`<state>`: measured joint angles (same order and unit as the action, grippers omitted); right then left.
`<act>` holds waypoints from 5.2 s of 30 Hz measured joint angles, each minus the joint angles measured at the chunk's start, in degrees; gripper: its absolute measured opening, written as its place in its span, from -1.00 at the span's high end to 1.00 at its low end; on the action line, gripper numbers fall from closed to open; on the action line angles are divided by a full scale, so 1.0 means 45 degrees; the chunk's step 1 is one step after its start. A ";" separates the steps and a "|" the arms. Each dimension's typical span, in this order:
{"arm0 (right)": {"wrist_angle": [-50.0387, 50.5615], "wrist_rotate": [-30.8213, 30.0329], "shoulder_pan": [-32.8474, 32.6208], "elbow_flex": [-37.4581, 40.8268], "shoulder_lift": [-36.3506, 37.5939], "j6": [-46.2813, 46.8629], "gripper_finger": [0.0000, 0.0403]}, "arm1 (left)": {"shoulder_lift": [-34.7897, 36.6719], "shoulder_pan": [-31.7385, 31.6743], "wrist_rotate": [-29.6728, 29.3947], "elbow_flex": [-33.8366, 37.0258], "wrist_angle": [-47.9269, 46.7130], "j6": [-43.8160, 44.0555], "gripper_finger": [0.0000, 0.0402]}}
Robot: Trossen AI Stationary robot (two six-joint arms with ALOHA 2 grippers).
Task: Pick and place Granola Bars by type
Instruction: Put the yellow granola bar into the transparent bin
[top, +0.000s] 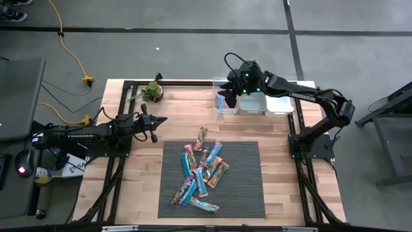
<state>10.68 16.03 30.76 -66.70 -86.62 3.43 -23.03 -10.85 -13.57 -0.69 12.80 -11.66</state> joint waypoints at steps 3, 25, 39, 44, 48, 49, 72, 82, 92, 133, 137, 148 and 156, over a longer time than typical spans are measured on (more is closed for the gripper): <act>0.0092 0.0824 -0.0453 0.0002 0.0328 -0.0982 0.24 | 0.0000 -0.0003 0.0002 0.0000 -0.0047 0.0000 1.00; 0.4104 -0.0353 -0.6339 0.0002 0.0322 -0.5098 0.24 | 0.0003 -0.0001 0.0002 0.0000 -0.0225 0.0000 1.00; 0.4513 -0.0837 -0.9780 0.0006 -0.2882 -0.6078 0.24 | 0.0005 -0.0005 0.0022 0.0000 -0.0274 0.0000 1.00; 0.4280 -0.2084 -1.0109 0.0006 -0.3704 -0.6524 0.24 | 0.0005 -0.0001 0.0022 0.0000 -0.0310 0.0000 1.00; 0.3828 -0.2401 -1.0125 0.0006 -0.3941 -0.6542 0.24 | 0.0005 0.0000 0.0017 0.0000 -0.0317 0.0000 1.00; 0.3735 -0.2348 -1.0125 0.0006 -0.3991 -0.6544 0.24 | 0.0005 -0.0002 0.0017 0.0000 -0.0317 0.0000 1.00; 0.2638 -0.1405 -1.0159 0.0006 -0.4514 -0.7443 0.01 | 0.0005 -0.0003 -0.0007 0.0000 -0.0317 0.0000 1.00; 0.2325 -0.1829 -1.0155 0.0006 -0.5281 -0.7975 0.00 | 0.0005 -0.0003 -0.0003 0.0000 -0.0322 0.0000 1.00; 0.2208 -0.2224 -1.0159 0.0006 -0.5446 -0.7864 0.06 | 0.0005 0.0000 -0.0003 0.0000 -0.0322 0.0000 1.00; -0.0519 -0.8714 -1.0767 0.0002 -0.1493 -0.4472 0.66 | 0.0000 0.0000 0.0022 0.0000 -0.0618 0.0000 1.00; -0.1668 -1.0509 -1.0381 0.0002 -0.0567 -0.3595 0.66 | 0.0000 0.0000 0.0022 0.0000 -0.0618 0.0000 1.00; -0.3065 -1.2366 -0.7558 -0.0003 0.0814 -0.1149 0.66 | 0.0005 -0.0002 -0.0012 0.0000 -0.0618 0.0000 1.00; -0.1501 -1.1762 -0.4660 -0.0003 0.0747 0.3899 0.66 | 0.0005 -0.0003 -0.0007 0.0000 -0.0618 0.0000 1.00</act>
<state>3.93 -36.90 9.79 -66.72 -83.26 20.98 -23.00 -10.87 -13.61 -0.69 10.02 -11.66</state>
